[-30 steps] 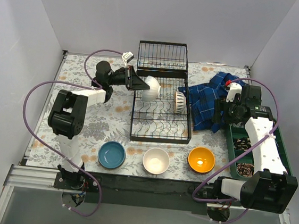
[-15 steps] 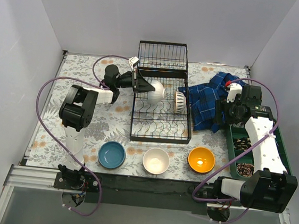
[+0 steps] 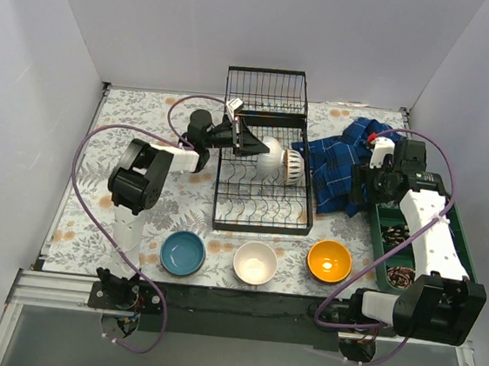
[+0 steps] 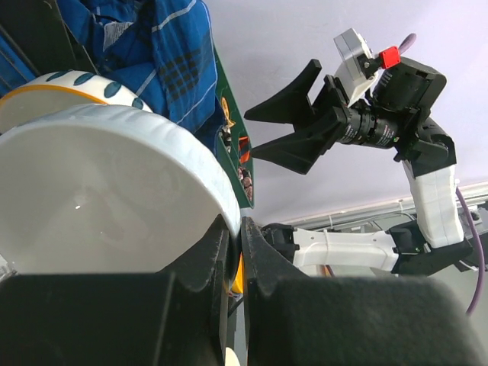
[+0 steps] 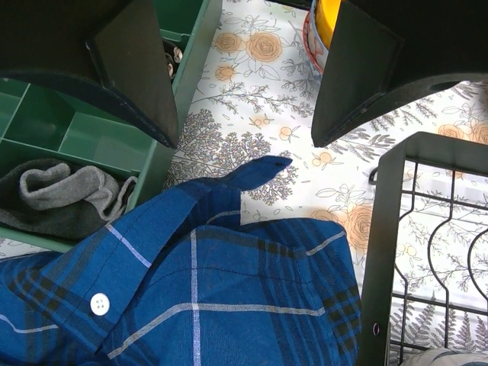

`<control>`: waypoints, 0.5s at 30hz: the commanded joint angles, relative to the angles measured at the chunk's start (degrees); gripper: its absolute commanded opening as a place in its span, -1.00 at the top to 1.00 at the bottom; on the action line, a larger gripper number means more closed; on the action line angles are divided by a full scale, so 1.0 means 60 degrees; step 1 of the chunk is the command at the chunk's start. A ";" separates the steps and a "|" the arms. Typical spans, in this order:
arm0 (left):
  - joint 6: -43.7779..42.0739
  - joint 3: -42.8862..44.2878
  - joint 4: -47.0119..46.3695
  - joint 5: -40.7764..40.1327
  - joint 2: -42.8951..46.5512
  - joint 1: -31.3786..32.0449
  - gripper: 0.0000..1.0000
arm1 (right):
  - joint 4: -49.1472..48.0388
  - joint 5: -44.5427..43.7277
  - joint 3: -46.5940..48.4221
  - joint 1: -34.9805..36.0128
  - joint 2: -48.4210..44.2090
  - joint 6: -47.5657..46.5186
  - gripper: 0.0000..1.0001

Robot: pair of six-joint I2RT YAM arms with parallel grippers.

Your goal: Load the bowls into the dish rack

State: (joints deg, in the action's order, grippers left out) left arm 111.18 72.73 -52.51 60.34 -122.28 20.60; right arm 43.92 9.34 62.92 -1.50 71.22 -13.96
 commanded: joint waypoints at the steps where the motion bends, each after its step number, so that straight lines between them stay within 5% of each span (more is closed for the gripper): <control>1: 0.0527 0.0520 -0.1075 -0.0300 -0.0331 0.0082 1.00 | -0.0040 0.0098 0.0398 -0.0058 0.0316 -0.0164 -0.58; 15: 0.1934 0.1091 -0.2995 -0.0417 -0.1607 0.0404 1.00 | 0.0150 -0.0092 0.0310 -0.0058 0.0625 -0.0311 -0.58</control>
State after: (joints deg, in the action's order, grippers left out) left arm 114.67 77.03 -63.94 58.67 -131.57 21.61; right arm 43.94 9.08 63.00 -1.50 75.07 -15.20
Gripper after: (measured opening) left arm 0.052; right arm 0.788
